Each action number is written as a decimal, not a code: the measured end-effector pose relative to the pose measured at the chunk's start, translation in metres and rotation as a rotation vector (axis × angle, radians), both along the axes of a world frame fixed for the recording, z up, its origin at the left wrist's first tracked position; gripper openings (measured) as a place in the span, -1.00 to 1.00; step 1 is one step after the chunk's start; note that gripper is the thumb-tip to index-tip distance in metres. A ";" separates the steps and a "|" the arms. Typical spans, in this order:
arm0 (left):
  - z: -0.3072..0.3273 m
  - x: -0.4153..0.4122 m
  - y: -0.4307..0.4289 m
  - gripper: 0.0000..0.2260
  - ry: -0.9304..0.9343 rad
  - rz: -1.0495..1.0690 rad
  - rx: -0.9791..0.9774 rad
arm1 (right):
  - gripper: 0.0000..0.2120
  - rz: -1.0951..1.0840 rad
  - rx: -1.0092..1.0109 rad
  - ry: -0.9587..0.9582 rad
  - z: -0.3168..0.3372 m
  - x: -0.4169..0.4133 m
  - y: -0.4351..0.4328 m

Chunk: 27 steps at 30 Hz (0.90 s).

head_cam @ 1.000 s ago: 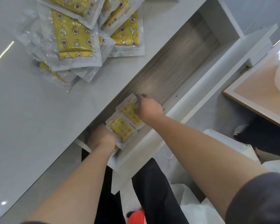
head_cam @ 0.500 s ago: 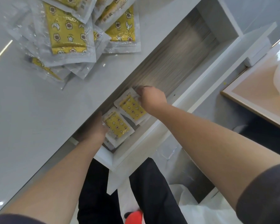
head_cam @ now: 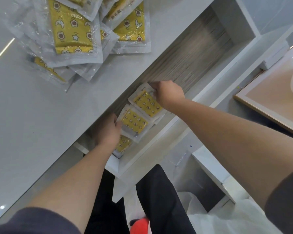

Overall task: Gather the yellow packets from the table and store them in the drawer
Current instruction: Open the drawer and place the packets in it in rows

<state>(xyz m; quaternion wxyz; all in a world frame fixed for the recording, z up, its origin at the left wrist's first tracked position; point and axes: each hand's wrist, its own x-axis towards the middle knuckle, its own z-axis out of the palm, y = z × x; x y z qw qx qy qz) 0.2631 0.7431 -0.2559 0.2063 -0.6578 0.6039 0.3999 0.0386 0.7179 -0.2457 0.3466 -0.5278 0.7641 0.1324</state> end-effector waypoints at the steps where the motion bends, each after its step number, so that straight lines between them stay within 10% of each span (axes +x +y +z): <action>1: 0.002 0.006 0.003 -0.79 -0.051 -0.029 -0.014 | -0.65 -0.006 0.010 -0.009 0.000 0.002 0.002; 10: 0.013 -0.006 -0.004 -0.59 -0.028 0.066 0.106 | -0.54 -0.073 0.018 -0.055 -0.005 0.014 0.012; 16: 0.015 -0.032 -0.004 -0.36 -0.020 -0.244 -0.103 | -0.54 -0.089 -0.051 0.013 0.000 -0.013 0.001; 27: -0.004 -0.062 -0.013 -0.41 -0.065 -0.319 -0.219 | -0.40 0.062 -0.184 0.219 0.007 -0.032 0.001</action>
